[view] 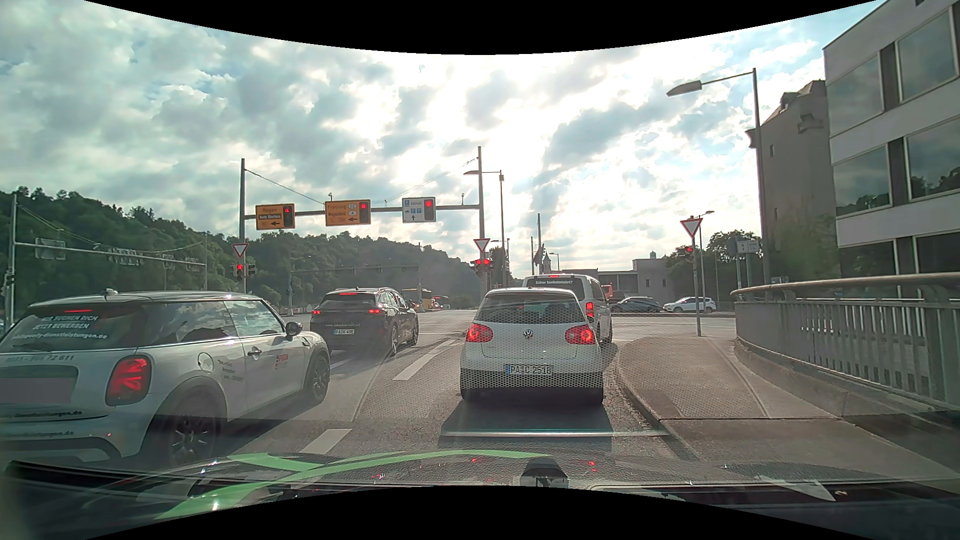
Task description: Follow the waypoints while adhering to traffic rules and regulations
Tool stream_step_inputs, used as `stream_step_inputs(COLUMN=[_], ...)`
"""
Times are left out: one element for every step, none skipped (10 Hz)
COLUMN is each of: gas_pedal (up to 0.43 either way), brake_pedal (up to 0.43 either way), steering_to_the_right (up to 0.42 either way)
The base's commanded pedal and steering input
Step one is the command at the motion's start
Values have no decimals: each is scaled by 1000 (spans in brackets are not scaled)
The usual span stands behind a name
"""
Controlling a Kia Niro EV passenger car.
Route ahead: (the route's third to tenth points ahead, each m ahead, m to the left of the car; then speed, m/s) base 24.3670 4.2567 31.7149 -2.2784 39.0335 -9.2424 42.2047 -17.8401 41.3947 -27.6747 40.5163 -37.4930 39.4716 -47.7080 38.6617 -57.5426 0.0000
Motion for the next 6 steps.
stream_step_inputs(gas_pedal=[0, 0, 0, 0, 0, 0], brake_pedal=[470, 470, 470, 470, 463, 463], steering_to_the_right=[9, 9, 9, 9, 9, 9])
